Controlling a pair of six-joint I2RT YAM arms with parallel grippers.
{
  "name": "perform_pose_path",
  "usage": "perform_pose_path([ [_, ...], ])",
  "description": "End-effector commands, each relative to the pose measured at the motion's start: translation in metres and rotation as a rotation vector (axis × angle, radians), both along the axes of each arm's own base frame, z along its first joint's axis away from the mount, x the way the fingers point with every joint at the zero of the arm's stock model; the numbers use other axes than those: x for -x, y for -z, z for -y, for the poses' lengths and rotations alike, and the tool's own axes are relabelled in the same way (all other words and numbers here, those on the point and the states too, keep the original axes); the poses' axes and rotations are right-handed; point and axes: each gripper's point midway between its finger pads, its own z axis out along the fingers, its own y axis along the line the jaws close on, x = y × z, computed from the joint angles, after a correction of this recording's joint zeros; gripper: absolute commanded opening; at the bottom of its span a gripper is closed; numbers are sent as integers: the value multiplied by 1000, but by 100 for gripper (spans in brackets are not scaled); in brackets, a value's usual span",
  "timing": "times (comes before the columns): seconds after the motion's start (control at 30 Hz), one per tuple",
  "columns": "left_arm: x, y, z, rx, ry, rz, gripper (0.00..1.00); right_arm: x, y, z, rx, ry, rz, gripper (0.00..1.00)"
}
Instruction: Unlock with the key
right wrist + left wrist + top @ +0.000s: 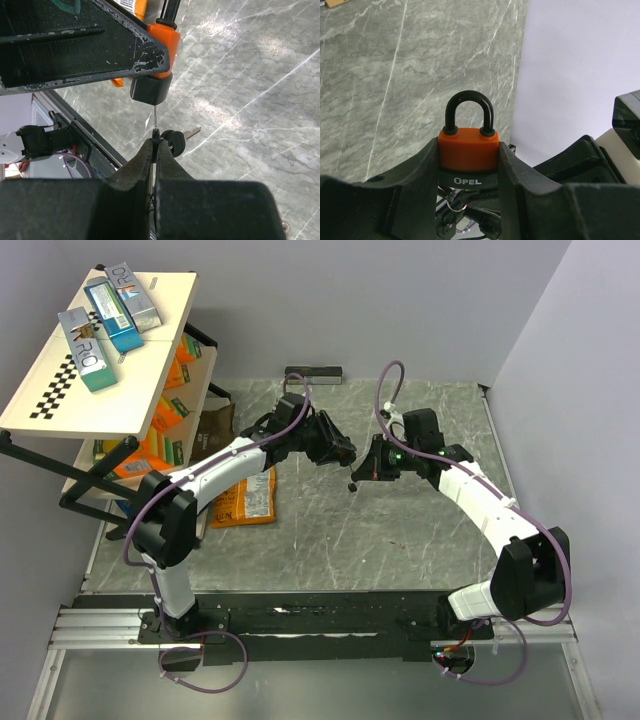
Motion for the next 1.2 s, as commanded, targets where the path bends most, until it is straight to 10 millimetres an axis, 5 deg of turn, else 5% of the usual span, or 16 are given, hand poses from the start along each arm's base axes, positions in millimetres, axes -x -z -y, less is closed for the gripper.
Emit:
perform_pose_path([
  [0.0,3,-31,14,77,51,33,1,-22,-46,4,-56,47,166,0],
  [1.17,7,-39,12,106,55,62,1,-63,-46,27,-10,219,161,0],
])
